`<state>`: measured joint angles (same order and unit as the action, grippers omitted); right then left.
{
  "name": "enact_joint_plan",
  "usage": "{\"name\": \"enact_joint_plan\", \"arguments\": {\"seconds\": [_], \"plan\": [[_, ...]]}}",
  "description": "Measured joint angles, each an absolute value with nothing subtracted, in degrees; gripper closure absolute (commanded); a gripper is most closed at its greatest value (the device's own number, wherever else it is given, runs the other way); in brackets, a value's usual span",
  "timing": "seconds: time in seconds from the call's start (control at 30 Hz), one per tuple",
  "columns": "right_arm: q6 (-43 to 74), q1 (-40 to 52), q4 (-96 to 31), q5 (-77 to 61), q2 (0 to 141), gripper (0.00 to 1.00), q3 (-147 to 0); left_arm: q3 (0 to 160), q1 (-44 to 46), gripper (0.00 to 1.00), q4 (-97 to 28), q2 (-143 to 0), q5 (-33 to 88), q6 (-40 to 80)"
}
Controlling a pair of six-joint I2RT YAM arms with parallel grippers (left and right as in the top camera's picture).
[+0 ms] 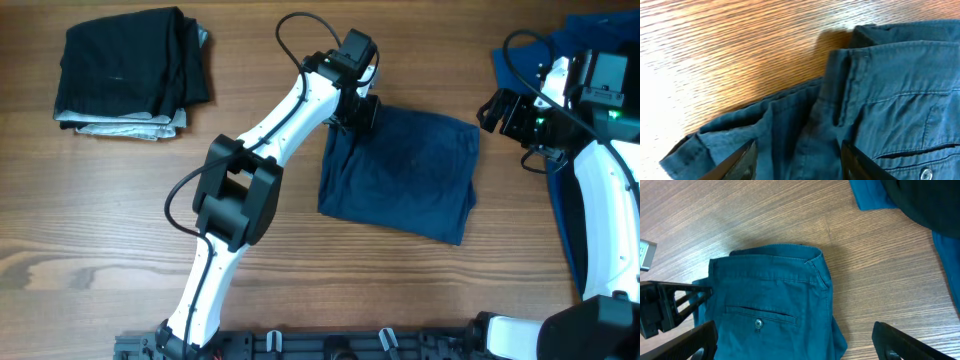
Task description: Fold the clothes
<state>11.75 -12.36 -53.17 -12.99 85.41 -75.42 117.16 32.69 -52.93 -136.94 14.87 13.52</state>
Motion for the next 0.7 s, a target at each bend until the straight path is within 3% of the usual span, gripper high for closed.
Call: {"name": "enact_joint_plan", "arguments": {"seconds": [0.17, 0.4, 0.7], "plan": [[11.7, -12.4, -53.2, -13.0, 85.4, 0.00, -75.4, 117.2, 33.3, 0.36, -52.6, -136.9, 15.6, 13.1], [11.7, -12.4, -53.2, -13.0, 85.4, 0.00, -75.4, 117.2, 33.4, 0.36, -52.6, -136.9, 23.3, 11.1], [11.7, -12.4, -53.2, -13.0, 85.4, 0.00, -75.4, 117.2, 33.6, 0.35, -52.6, -137.0, 18.7, 10.7]]}}
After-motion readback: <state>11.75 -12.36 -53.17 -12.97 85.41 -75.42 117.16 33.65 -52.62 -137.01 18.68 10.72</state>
